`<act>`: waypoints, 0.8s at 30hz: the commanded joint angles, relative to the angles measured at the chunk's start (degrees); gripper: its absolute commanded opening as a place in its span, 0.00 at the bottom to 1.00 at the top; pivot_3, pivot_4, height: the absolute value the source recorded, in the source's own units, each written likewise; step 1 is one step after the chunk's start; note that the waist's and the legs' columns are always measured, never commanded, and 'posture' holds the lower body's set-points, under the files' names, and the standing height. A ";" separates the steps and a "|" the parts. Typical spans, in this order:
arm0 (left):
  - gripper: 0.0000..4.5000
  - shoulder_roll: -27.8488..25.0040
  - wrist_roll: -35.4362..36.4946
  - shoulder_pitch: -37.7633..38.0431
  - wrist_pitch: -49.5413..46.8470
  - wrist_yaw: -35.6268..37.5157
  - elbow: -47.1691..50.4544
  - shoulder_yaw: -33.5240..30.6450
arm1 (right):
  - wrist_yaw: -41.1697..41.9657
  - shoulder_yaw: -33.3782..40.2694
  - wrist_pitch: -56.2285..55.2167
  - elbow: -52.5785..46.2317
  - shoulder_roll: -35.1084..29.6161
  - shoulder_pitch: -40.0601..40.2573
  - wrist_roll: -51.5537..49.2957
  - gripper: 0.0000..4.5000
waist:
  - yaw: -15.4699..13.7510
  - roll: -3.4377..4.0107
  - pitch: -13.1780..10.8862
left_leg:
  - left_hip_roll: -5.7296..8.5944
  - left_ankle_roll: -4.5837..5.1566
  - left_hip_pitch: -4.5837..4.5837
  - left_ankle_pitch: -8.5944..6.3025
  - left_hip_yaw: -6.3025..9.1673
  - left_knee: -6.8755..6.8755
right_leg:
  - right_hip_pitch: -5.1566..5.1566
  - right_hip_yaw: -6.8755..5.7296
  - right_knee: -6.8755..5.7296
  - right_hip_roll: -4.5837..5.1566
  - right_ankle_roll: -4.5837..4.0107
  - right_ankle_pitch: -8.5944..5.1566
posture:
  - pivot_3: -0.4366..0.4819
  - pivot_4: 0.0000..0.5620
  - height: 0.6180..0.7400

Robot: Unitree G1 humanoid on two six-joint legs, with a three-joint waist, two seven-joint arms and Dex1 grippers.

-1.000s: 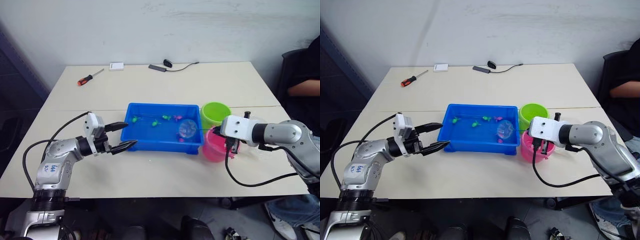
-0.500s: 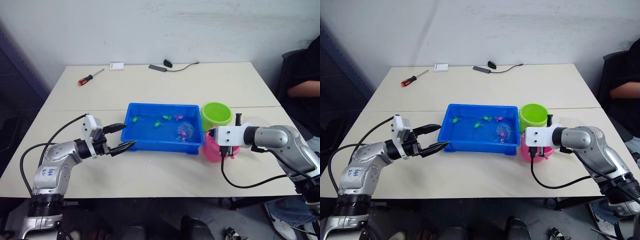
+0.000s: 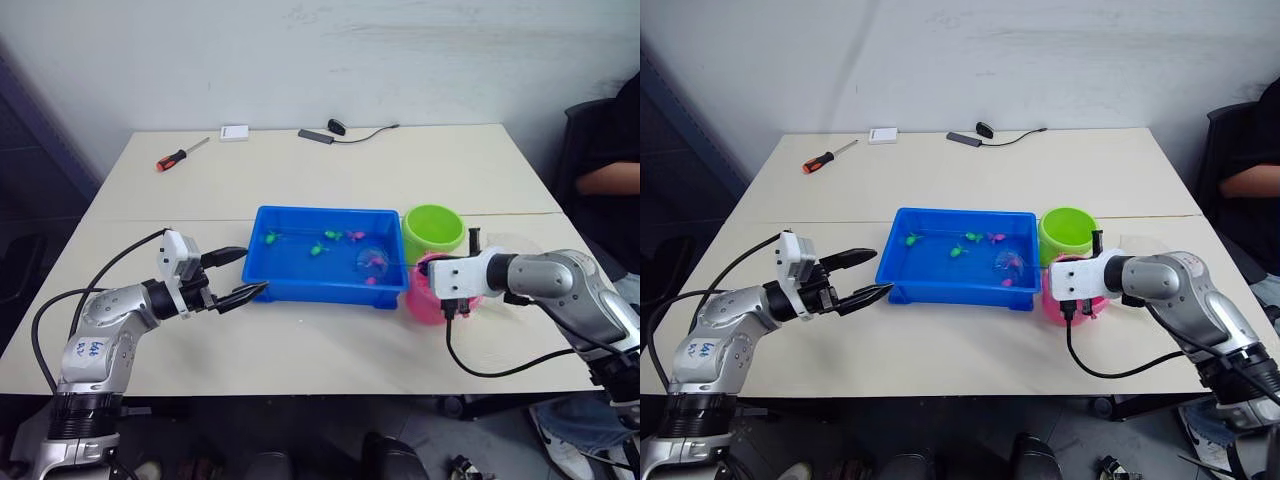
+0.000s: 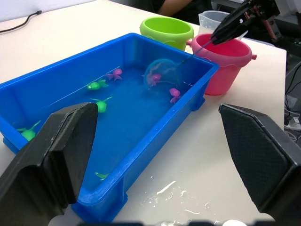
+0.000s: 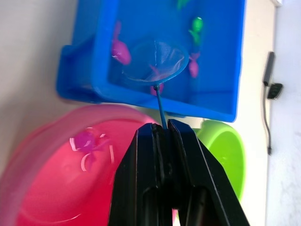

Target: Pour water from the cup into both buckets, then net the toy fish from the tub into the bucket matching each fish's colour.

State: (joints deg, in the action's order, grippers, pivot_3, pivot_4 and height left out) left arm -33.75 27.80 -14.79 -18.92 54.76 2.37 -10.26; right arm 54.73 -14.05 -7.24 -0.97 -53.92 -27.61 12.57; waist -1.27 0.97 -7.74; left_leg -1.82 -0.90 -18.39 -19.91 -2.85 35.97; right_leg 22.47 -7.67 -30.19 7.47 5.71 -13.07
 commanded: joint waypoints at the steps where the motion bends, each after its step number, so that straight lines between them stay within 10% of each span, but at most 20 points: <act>1: 0.99 -0.26 1.53 0.45 0.13 -0.53 2.64 -1.57 | 3.81 1.17 2.55 -3.29 -0.21 0.34 -3.61 0.00 | 0.00 -0.01 -0.01 | 0.00 0.00 0.01 0.00 0.00 0.00 | -0.01 0.00 -0.01 0.00 0.00 0.00 | 0.48 0.27 1.00; 16: 0.99 -1.44 2.28 2.81 -0.38 -1.72 4.77 -3.26 | 6.10 6.14 52.31 -12.51 10.17 -5.33 -22.60 0.00 | -0.13 0.03 0.03 | -0.06 0.32 0.05 -0.21 0.48 0.06 | 0.08 0.00 -0.38 0.06 -0.15 -0.07 | 0.48 0.27 1.00; 24: 0.99 -1.79 2.25 1.85 -0.24 -1.29 4.36 -2.97 | 1.71 8.88 60.35 -12.67 12.04 -8.03 -26.33 0.00 | -0.06 0.04 0.03 | -0.02 0.36 0.03 -0.24 0.60 0.05 | 0.07 -0.02 -0.42 0.07 -0.18 -0.09 | 0.48 0.27 1.00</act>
State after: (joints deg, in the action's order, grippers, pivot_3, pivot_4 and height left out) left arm -34.71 29.03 -12.04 -19.43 53.14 5.69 -12.46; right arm 57.66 -8.25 51.88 -11.52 -41.93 -33.77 -11.97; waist -1.33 1.01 -7.71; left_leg -1.84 -0.53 -18.36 -20.14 -2.26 36.02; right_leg 22.55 -7.69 -30.61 7.54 5.53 -13.16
